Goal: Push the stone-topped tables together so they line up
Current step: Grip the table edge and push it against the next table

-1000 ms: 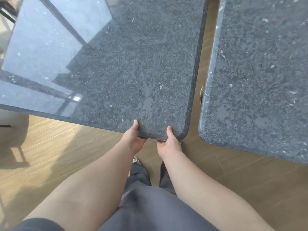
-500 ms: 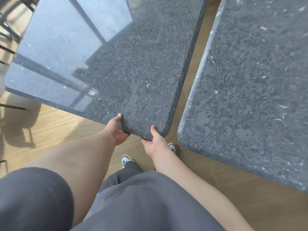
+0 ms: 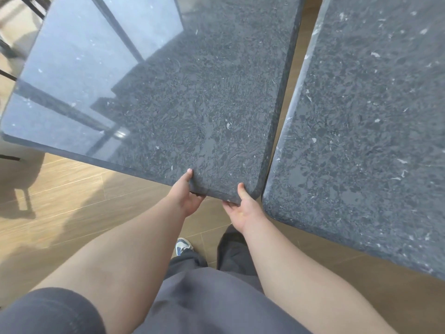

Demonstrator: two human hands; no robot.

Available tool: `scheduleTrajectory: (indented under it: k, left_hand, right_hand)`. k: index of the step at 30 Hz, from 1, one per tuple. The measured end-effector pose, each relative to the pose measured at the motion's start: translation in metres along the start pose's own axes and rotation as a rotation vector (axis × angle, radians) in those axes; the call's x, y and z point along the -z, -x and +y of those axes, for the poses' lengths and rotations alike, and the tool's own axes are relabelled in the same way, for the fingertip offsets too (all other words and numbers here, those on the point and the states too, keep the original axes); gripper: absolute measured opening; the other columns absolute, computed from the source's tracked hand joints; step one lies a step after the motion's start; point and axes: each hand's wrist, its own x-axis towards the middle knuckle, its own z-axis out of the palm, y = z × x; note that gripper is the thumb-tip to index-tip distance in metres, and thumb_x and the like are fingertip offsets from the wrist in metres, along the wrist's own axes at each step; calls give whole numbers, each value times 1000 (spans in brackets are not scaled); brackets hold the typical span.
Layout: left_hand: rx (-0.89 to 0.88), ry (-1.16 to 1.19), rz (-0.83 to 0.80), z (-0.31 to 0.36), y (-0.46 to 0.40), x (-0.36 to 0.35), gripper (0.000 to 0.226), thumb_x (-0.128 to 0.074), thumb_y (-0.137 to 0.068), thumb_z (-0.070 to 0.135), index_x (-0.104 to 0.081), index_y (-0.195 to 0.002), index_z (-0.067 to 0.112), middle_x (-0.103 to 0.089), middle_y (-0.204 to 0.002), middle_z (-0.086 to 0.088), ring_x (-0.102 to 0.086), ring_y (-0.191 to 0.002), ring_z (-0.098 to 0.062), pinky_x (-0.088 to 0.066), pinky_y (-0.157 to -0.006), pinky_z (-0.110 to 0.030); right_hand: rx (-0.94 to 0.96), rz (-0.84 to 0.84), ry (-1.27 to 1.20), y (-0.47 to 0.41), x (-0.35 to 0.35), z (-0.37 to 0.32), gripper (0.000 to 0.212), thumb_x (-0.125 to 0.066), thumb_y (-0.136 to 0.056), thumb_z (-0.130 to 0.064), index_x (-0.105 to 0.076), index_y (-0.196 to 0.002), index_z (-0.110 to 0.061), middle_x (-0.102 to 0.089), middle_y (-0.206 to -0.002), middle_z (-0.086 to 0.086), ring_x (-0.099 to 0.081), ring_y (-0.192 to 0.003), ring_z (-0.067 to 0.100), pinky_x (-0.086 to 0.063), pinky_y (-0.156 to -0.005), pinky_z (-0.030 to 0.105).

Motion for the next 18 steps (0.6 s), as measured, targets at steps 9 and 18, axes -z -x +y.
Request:
scheduleTrajectory:
  k: [9,18]
  left_hand:
    - [146,-184,-124,57,11,61,50,-42,-104,20,-31,-145,-5,-47,-143,-26,-53,-127,-39,-45,-104,-47]
    - [-103,-402,-144,177,46,200,28,-42,-103,12,-51,-128,4,-62,-128,-14,-64,-107,-28,-52,-92,-43]
  right_hand:
    - [159,197,46,10,-23,23,52,-69,-93,-34,-50,-135,-10,-64,-116,11,-63,-103,26,-53,-94,40]
    - [320,333,457,41,-126,169,47,-49,-96,-12,-44,-141,-1,-45,-150,21,-47,-138,31,-41,-113,40]
